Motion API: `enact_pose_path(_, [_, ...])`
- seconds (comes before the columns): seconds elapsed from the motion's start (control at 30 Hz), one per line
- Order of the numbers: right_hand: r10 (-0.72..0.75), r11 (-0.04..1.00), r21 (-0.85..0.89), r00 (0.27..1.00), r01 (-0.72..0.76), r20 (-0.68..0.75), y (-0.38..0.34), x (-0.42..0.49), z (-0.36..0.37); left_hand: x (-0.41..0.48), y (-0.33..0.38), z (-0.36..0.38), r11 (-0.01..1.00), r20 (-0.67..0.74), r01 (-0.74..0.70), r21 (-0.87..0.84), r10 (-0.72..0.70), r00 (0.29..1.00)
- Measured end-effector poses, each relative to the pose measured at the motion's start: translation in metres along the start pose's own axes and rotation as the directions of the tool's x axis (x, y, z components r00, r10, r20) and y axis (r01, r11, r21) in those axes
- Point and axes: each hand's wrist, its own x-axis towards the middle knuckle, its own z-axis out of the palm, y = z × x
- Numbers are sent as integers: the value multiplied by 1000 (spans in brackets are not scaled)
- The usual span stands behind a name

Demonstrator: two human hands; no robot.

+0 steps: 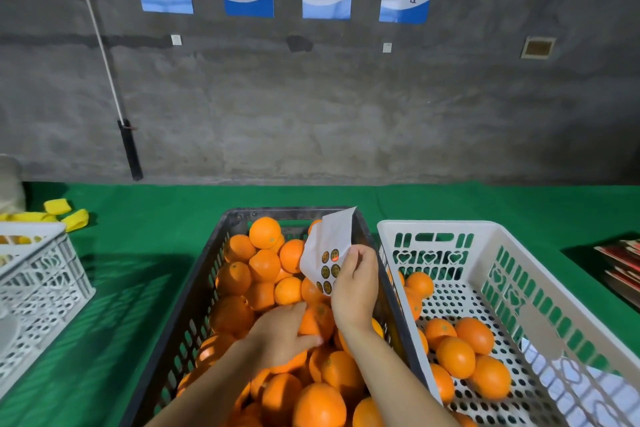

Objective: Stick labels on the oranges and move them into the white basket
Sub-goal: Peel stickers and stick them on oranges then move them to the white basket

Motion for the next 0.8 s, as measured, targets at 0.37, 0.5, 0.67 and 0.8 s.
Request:
enact_pose_path(0.37, [163,985,-10,919,-171,358,-4,-7,-3,-15,-6,-74,31,13,16,-999,-89,996])
enact_pose_path(0.5, [-44,998,-8,836,58,547,-5,-17,-1,-17,2,-80,76,-178,-170,-983,-124,976])
enact_pose_path(0.67, [-31,975,177,705,-136,709,-3,-17,3,-16,9,-79,142,-264,-235,-961,-234,936])
enact_pose_path(0.8, [-7,958,189,646,-214,764,-5,-18,7,-17,19,-73,218,-257,-227,-949,-116,959])
